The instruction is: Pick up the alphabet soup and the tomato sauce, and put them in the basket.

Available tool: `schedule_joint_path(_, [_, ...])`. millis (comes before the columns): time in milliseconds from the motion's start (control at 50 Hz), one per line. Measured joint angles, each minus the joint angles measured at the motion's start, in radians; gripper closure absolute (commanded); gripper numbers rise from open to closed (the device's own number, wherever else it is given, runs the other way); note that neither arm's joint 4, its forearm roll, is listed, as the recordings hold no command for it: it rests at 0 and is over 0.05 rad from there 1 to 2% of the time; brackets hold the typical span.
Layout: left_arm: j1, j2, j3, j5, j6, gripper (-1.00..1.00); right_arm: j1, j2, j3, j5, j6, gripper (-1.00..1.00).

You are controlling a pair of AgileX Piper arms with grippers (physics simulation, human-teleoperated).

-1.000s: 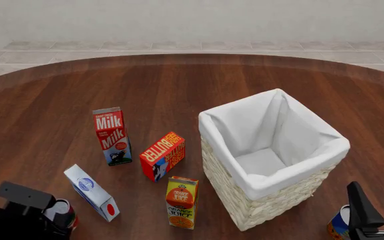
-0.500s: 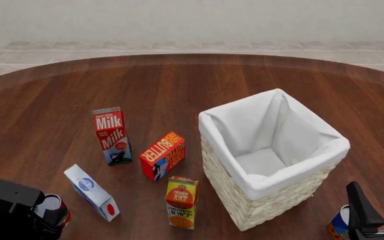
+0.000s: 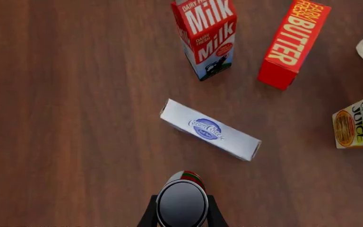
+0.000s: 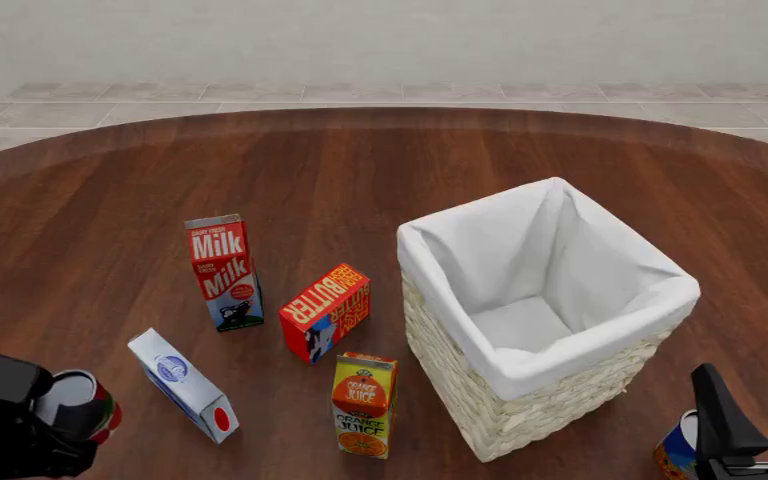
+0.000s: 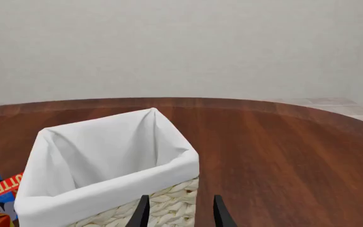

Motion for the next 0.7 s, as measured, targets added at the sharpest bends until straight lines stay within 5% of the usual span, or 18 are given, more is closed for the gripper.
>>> schedule_joint_path(400, [0.047,-0.087,-0.097,0.117,0.057,1.0,0.005,0.0,0.0,0.005,-0.006,-1.0])
schedule_joint_path(700, [0.022,-0.08,-0.293,0.214,0.051,1.0,0.006,0.0,0.0,0.006,-0.008,-1.0])
